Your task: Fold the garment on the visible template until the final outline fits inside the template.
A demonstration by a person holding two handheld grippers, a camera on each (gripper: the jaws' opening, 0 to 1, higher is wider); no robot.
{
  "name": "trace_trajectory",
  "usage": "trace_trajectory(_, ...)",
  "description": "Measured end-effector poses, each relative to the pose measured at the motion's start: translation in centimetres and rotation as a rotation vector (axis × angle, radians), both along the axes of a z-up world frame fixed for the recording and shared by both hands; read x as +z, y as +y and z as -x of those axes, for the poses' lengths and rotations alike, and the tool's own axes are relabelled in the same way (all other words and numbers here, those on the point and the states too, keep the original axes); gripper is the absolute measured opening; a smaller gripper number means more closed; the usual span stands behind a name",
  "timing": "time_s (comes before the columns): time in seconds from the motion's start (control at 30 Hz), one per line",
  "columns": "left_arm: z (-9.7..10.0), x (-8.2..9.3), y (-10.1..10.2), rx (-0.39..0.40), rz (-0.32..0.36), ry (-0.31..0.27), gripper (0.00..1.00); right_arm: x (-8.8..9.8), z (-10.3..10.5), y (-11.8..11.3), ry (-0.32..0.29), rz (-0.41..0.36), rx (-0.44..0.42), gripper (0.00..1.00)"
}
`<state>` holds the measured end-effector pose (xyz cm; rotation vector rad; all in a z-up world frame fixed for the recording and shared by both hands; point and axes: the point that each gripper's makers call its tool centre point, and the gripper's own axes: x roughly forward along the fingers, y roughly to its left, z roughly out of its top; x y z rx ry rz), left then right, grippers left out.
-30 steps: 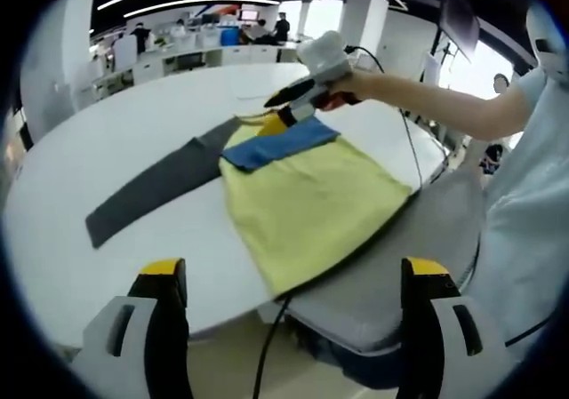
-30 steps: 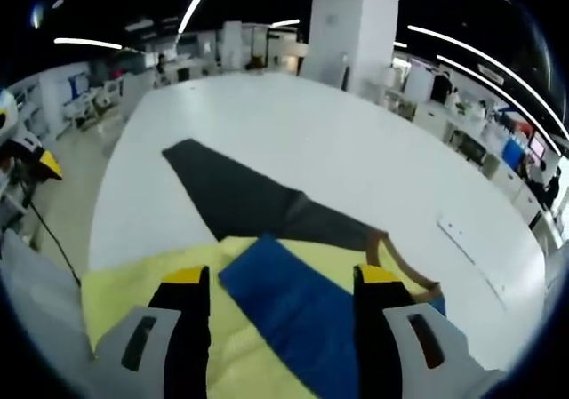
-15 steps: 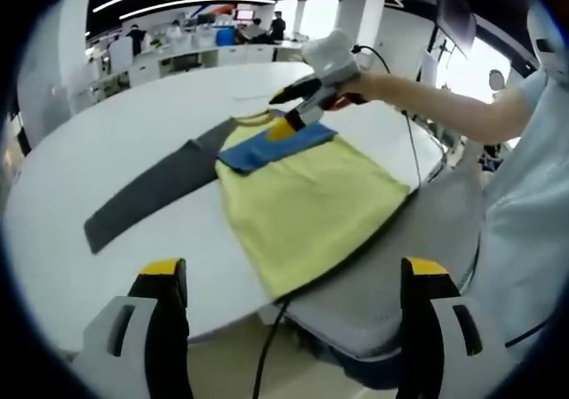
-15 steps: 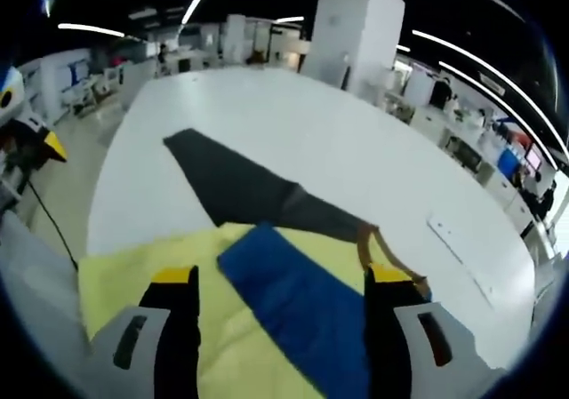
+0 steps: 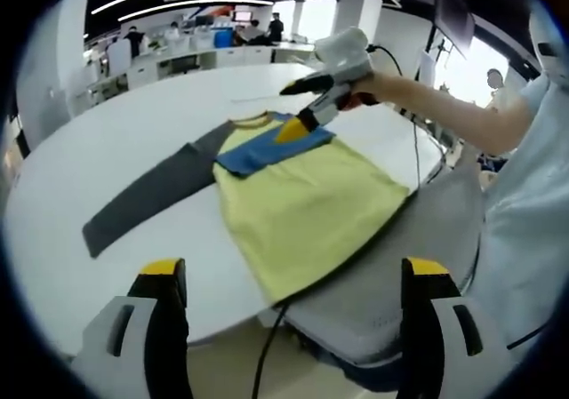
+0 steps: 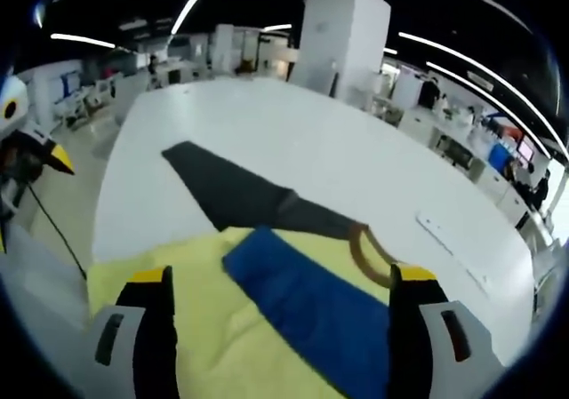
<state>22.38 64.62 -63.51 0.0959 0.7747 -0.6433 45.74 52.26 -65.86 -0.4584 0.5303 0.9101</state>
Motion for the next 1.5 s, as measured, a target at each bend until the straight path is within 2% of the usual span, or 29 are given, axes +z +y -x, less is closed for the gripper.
trace_trajectory(0.37, -0.2, -0.1, -0.4, -0.012, 0.000, -0.002, 0.97, 0.9, 1.9, -0.9, 0.019, -0.036, -0.022, 1.00)
trace_trajectory(0.7, -0.4, 0.2, -0.4, -0.017, -0.003, -0.007, 0.97, 2.8, 1.5, -2.0, -0.015, -0.079, -0.062, 1.00)
trace_trajectory(0.8, -0.5, 0.2, -0.5, -0.021, -0.006, -0.007, 0.97, 2.9, 1.9, -2.1, 0.005, -0.102, -0.063, 1.00)
trace_trajectory(1.1, -0.7, 0.5, -0.7, -0.029, -0.009, -0.012, 0.98, 3.4, 2.4, -3.0, -0.015, -0.108, -0.081, 1.00)
trace_trajectory(1.23, -0.7, 0.5, -0.8, -0.032, -0.011, -0.013, 0.98, 3.2, 3.1, -3.3, 0.032, -0.145, -0.102, 1.00)
trace_trajectory(1.37, -0.7, 0.5, -0.9, -0.037, -0.012, -0.011, 0.98, 3.3, 3.8, -3.8, 0.010, -0.131, -0.100, 1.00)
trace_trajectory(1.5, -0.7, 0.4, -0.9, -0.039, -0.013, -0.009, 0.98, 4.0, 4.6, -4.1, 0.008, -0.151, -0.110, 1.00)
